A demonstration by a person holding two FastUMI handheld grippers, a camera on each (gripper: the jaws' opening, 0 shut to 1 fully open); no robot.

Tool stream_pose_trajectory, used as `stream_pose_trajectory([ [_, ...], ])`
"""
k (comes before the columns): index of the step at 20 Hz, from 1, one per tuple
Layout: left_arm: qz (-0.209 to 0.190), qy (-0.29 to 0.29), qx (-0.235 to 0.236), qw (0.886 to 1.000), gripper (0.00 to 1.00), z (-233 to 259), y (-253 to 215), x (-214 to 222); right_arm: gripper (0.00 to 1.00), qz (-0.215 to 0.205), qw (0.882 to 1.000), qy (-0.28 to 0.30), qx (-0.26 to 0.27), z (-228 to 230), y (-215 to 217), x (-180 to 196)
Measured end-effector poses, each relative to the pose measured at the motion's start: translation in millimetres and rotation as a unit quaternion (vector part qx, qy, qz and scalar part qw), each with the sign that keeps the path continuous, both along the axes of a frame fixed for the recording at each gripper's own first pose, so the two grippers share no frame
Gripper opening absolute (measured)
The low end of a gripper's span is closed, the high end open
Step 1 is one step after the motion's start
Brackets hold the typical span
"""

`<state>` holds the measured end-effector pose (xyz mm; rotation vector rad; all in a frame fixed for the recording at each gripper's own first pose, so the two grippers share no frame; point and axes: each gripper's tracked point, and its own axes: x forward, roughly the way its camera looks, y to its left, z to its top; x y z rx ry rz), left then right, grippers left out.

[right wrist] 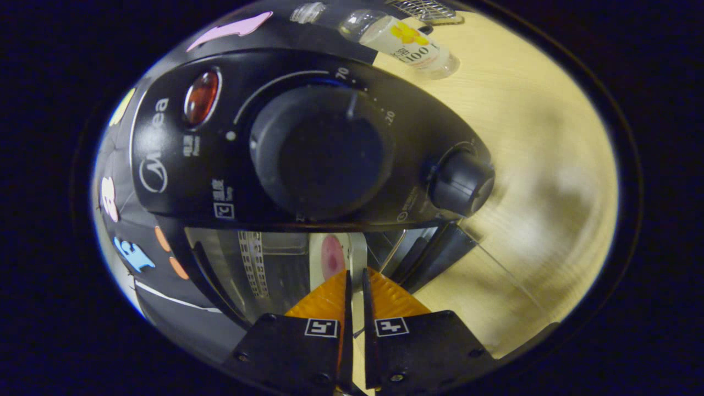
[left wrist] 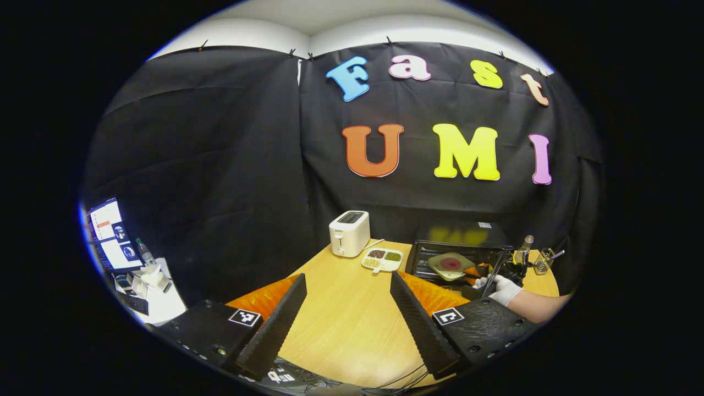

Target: Open the electric oven with the left hand, put the food in, and close the electric oven.

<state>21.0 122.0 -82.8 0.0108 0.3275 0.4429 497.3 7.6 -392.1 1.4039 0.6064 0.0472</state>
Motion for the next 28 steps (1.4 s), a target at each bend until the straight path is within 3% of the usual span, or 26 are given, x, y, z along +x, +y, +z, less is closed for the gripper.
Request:
stream_pose_trajectory([
  [2,-0.001,-0.001,0.003,1.0,0.98,1.9,-0.3,-3.3,0.17,-0.004,1.0,-0.019,0.023,12.2,-6.4,-1.8],
  [3,-0.001,-0.001,0.006,1.0,0.98,2.4,0.1,-3.7,0.47,-0.002,1.0,-0.019,0.025,14.1,-6.2,-3.9],
  [4,-0.003,-0.002,0.005,1.0,0.98,1.4,0.6,-5.3,0.59,0.004,1.0,-0.017,0.021,14.4,-5.9,-7.6],
  [6,-0.009,-0.004,0.003,1.0,0.98,1.8,1.6,-6.4,0.65,0.005,1.0,-0.02,0.015,20.2,-14.3,-19.3],
  [7,-0.013,-0.004,0.002,1.0,0.98,0.6,0.9,-5.8,0.76,0.005,1.0,-0.021,0.009,23.7,-17.4,-26.4],
  [9,-0.025,-0.005,-0.001,1.0,0.98,0.4,-0.5,-3.3,0.87,0.011,0.999,-0.032,-0.009,37.1,-25.2,-39.6],
  [13,-0.063,-0.013,-0.005,0.998,0.98,0.5,-14.3,5.8,0.93,0.032,0.993,-0.066,-0.097,64.3,-48.3,-78.1],
  [14,-0.074,-0.019,-0.011,0.997,0.98,1.2,-22.1,9.9,0.85,0.044,0.987,-0.081,-0.129,71.9,-55.4,-89.3],
  [15,-0.084,-0.023,-0.014,0.996,0.98,1.7,-29.7,15.0,0.93,0.052,0.981,-0.102,-0.159,84.9,-61.4,-101.2],
  [17,-0.097,-0.021,-0.017,0.995,0.98,-6.0,-43.7,25.6,0.98,0.064,0.962,-0.141,-0.224,105.3,-81.0,-118.3],
  [22,-0.116,-0.024,-0.012,0.993,0.98,-11.0,-82.1,44.5,0.99,0.095,0.911,-0.196,-0.35,135.1,-133.2,-180.2],
  [25,-0.138,-0.023,-0.012,0.99,0.98,-20.2,-103.5,55.5,0.99,0.074,0.885,-0.213,-0.407,157.2,-169.6,-216.5],
  [28,-0.165,-0.013,-0.017,0.986,0.98,-33.1,-115.0,64.6,0.99,0.045,0.845,-0.228,-0.482,183.1,-195.4,-248.6],
])
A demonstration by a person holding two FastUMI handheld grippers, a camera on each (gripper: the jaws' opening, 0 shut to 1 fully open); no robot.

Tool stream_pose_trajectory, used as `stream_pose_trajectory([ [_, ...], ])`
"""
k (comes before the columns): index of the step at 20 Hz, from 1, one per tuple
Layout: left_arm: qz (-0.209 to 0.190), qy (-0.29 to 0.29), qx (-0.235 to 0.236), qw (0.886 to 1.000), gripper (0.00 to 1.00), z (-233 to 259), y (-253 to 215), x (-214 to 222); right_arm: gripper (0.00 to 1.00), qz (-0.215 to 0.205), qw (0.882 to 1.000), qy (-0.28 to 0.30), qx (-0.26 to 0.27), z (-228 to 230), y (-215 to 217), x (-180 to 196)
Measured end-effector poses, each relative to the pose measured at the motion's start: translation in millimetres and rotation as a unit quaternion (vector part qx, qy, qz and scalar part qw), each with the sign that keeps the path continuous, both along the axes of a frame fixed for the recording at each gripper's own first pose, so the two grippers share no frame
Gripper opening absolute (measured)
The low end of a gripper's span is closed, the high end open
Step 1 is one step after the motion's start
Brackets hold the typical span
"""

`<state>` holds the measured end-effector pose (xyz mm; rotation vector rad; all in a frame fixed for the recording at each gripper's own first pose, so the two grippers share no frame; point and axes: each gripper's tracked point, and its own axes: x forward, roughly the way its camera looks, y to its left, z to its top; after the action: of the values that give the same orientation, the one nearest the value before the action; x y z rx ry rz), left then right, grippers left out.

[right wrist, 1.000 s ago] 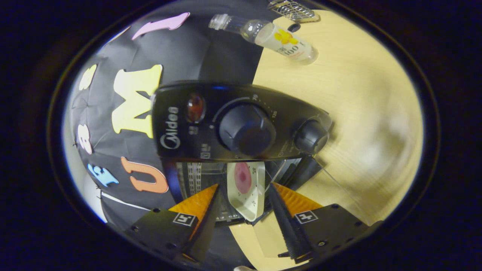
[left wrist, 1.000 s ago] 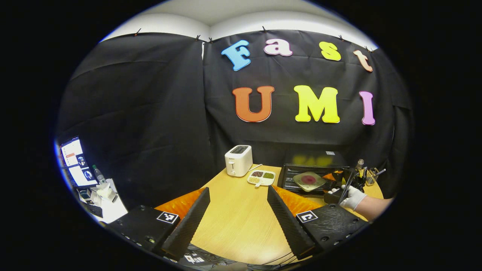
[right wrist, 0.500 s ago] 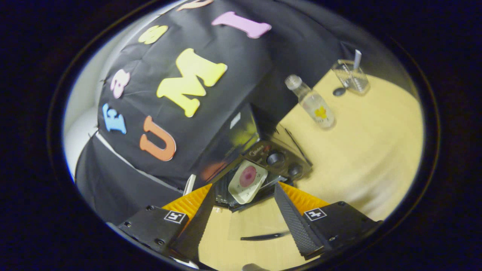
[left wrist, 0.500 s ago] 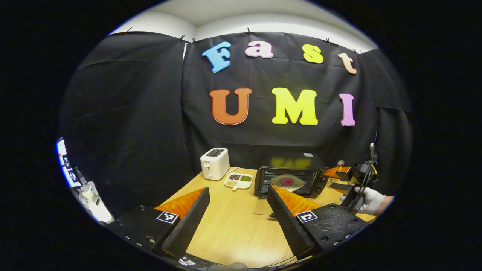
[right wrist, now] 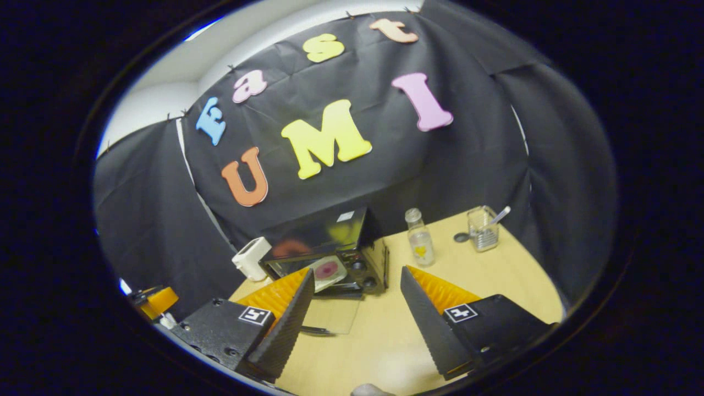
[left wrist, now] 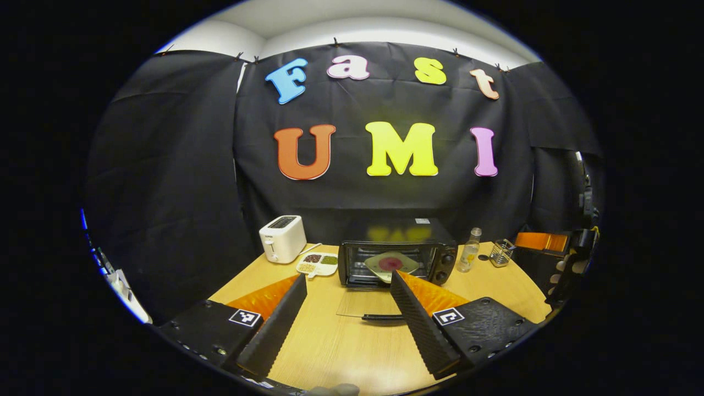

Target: Open the electric oven with the left hand, put the food in, and close the electric oven.

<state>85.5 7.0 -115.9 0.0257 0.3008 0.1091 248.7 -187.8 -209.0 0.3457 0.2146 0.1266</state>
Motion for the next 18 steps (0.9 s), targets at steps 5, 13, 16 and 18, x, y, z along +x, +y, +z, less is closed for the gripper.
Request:
stream_pose_trajectory([
  [5,-0.079,0.002,-0.006,0.997,0.98,-29.8,-18.1,17.2,1.0,-0.063,0.993,-0.023,-0.097,36.0,-6.1,-55.9],
  [13,-0.105,0.054,-0.012,0.993,0.98,-113.0,-32.7,28.2,0.96,-0.101,0.984,-0.009,-0.147,48.9,-15.9,-115.8],
  [16,-0.095,0.094,-0.016,0.991,0.97,-154.4,-52.8,26.1,1.0,-0.102,0.981,0.009,-0.164,41.4,-32.3,-129.3],
  [18,-0.098,0.117,-0.02,0.988,0.97,-181.4,-66.8,25.8,1.0,-0.1,0.979,0.01,-0.175,46.0,-41.4,-139.1],
])
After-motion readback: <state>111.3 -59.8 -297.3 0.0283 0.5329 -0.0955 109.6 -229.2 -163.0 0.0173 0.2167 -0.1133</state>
